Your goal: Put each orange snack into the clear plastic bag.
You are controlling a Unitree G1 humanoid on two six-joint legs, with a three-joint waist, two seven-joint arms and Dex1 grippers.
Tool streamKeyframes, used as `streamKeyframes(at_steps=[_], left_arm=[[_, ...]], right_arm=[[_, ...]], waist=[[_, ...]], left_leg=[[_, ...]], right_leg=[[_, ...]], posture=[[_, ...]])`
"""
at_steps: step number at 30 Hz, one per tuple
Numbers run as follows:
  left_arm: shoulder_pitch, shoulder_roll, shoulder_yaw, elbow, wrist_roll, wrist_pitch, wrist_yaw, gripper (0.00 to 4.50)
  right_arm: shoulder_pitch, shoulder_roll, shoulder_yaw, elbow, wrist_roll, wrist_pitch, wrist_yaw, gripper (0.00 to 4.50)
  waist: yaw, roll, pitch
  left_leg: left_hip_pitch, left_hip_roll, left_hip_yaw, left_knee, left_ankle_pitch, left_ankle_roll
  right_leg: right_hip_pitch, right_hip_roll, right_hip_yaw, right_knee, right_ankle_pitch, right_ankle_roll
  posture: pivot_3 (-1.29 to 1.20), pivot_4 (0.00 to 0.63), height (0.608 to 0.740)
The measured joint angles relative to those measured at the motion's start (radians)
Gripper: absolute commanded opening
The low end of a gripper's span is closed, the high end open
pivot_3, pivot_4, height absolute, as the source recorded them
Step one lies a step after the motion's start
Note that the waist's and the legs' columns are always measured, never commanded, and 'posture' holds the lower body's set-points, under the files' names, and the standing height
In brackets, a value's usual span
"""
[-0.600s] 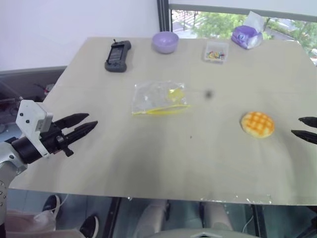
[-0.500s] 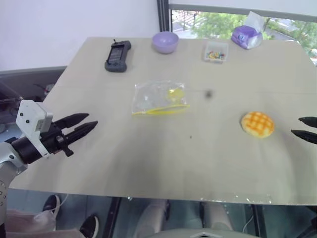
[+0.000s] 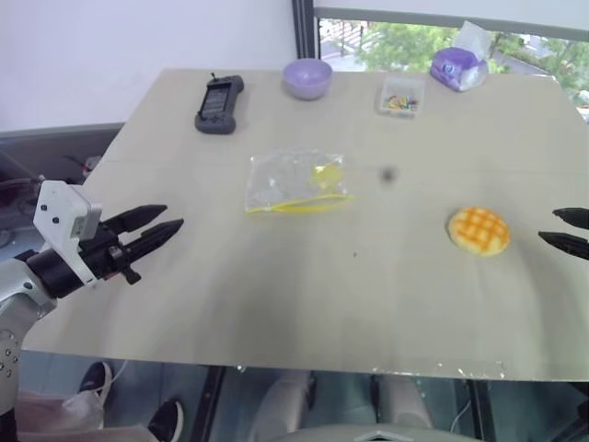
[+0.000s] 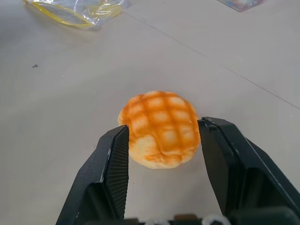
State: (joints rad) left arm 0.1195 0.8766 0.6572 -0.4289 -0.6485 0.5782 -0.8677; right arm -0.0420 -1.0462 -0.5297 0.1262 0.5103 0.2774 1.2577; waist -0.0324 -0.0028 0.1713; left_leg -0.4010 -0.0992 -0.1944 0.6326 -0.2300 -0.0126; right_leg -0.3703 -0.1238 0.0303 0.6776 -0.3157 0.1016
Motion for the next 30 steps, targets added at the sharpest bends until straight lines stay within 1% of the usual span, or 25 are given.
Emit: streamKeyframes(at_steps=[10,19,26,30], left_arm=[[0.0,-0.017,-0.011,0.008,0.018,-0.023,0.013,1.84],[-0.013,-0.039,-0.075,0.024,0.04,-0.045,0.039,1.84],[-0.028,-0.04,-0.081,0.046,0.049,-0.065,0.041,1.84],[-0.052,-0.048,-0.138,0.054,0.064,-0.058,0.065,1.84]], right_arm=[[-0.005,0.0,0.003,0.0,0.0,0.0,-0.001,2.54],[-0.006,0.001,0.013,0.0,-0.001,-0.001,-0.002,2.54],[-0.006,0.001,0.013,0.0,-0.001,0.0,-0.002,2.54],[-0.007,0.009,0.023,-0.01,-0.001,0.0,-0.005,2.54]], waist=[[0.0,0.0,0.0],[0.0,0.0,0.0],[0.0,0.0,0.0],[0.001,0.0,0.0]], left_leg=[[0.0,0.0,0.0,0.0,0.0,0.0],[0.0,0.0,0.0,0.0,0.0,0.0],[0.0,0.0,0.0,0.0,0.0,0.0],[0.0,0.0,0.0,0.0,0.0,0.0]], right_leg=[[0.0,0.0,0.0,0.0,0.0,0.0],[0.0,0.0,0.0,0.0,0.0,0.0],[0.0,0.0,0.0,0.0,0.0,0.0],[0.0,0.0,0.0,0.0,0.0,0.0]], posture=[[0.0,0.15,0.74],[0.0,0.15,0.74],[0.0,0.15,0.74],[0.0,0.15,0.74]])
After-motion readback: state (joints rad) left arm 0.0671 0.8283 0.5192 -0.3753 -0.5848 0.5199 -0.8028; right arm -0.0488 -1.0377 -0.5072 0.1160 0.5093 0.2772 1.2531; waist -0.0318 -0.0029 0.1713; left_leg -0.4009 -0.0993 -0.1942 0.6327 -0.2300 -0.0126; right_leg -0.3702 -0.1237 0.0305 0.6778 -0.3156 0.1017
